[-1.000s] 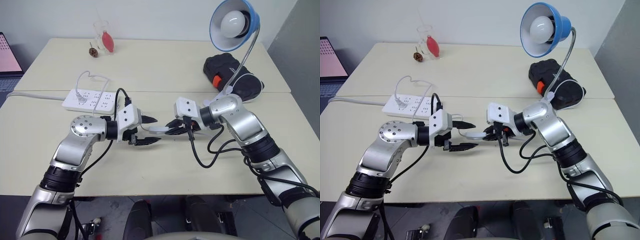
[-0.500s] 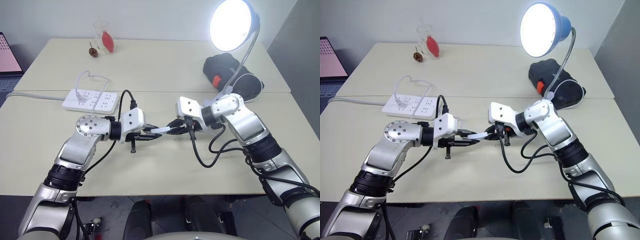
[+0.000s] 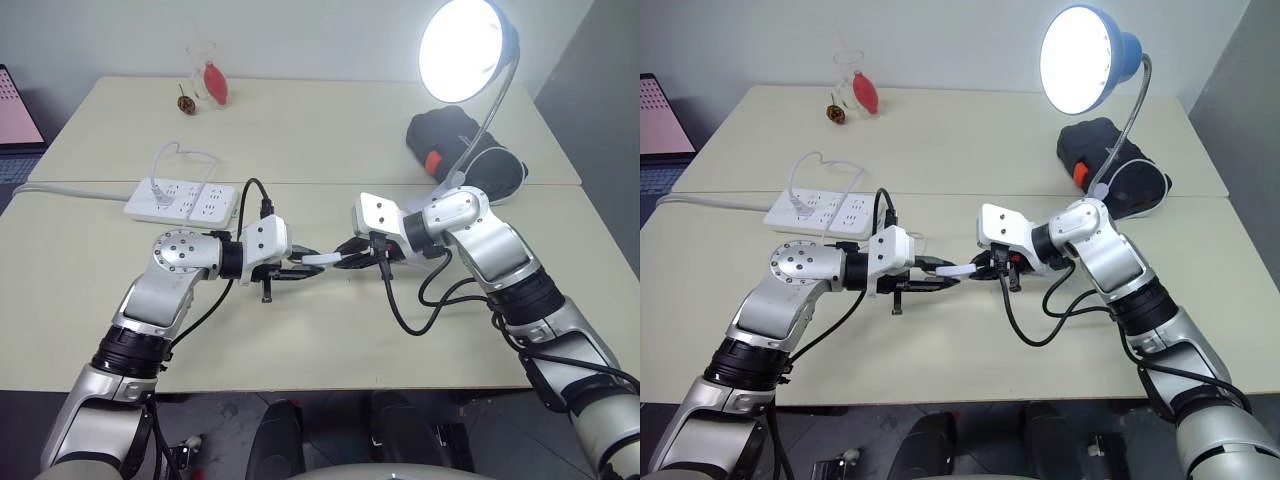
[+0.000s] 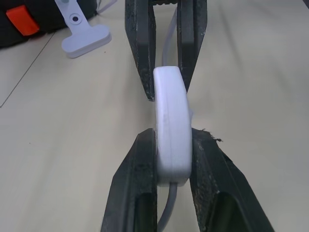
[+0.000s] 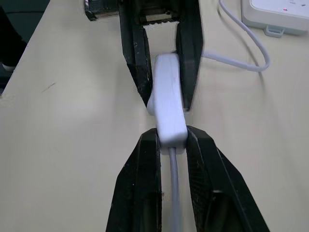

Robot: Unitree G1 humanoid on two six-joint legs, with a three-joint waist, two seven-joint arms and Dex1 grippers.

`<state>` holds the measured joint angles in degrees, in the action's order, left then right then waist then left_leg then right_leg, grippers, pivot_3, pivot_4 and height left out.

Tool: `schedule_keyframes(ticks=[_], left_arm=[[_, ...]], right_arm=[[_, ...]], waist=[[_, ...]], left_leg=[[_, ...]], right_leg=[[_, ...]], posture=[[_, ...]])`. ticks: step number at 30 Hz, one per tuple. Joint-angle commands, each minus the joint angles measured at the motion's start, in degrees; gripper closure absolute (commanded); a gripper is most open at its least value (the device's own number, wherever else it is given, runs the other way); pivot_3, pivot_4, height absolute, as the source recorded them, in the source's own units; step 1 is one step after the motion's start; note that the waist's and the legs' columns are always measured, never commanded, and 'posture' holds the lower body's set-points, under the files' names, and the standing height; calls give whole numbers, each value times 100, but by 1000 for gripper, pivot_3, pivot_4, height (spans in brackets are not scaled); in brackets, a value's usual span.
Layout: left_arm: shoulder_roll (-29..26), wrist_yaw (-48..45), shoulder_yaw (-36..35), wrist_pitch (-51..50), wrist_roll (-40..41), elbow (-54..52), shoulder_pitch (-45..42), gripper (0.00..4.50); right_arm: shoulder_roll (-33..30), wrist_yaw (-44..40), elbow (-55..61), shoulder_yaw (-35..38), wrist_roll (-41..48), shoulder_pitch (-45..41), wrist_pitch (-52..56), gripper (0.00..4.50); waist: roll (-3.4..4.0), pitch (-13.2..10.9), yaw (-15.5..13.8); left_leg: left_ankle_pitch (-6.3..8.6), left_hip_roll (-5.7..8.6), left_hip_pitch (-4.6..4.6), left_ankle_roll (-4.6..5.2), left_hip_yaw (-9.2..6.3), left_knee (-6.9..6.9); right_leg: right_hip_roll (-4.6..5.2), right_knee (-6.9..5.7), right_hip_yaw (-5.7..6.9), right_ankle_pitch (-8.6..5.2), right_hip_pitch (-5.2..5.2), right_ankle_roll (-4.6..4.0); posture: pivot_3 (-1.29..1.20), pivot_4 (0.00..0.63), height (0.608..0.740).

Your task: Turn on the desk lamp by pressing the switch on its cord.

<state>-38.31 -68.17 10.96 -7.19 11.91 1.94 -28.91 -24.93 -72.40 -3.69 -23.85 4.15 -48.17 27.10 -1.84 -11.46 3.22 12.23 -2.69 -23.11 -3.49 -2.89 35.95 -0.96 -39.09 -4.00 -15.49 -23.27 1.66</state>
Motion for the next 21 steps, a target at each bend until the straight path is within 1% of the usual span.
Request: schedule_keyframes(ticks=[1,7,10,11,13,18,21], left_arm=[[-133,-39,-96,433,-163,-24,-80,2449],[-435,-124,-301,504,-66,-258,135,1280],[-591,-39,-567,346,76,-462,266,608],[-653,-13,-677,248,148,-565,336,470],[-742,35,-850,51,261,-756,466,29],[-984,54,-1253,-720,813,-1496,1013,0],[-1103,87,-1357,-937,875,-1758,1269,0]], right_arm=[[36,-30,179,13,125,4,-125,4121],[128,65,-390,-23,-55,-59,-554,4121],[224,207,-1022,-27,-222,-157,-958,4122],[270,280,-1258,-22,-276,-201,-1092,4122],[378,431,-1689,2,-370,-286,-1335,4122],[712,969,-2862,24,-704,-505,-2052,4122],[781,964,-3285,8,-803,-538,-2352,4122]], waist=[[0,0,-2],[0,0,6],[0,0,5],[0,0,5],[0,0,10],[1,-1,17],[1,-1,22]], left_leg=[[0,0,-1,0,0,0],[0,0,-1,0,0,0],[0,-1,0,0,0,-1],[0,0,0,0,0,0],[0,0,-2,0,1,0],[0,-2,0,0,2,-2],[0,-1,-1,0,3,-3]], right_leg=[[0,0,1,0,0,0],[1,1,0,0,-1,0],[0,1,1,0,-1,0],[0,1,0,0,-1,0],[1,1,-1,0,-1,0],[1,1,0,0,-1,-1],[2,2,-3,0,-1,-1]], posture=[[0,150,740],[0,150,740],[0,150,740],[0,150,740],[0,150,740],[0,150,740],[0,150,740]])
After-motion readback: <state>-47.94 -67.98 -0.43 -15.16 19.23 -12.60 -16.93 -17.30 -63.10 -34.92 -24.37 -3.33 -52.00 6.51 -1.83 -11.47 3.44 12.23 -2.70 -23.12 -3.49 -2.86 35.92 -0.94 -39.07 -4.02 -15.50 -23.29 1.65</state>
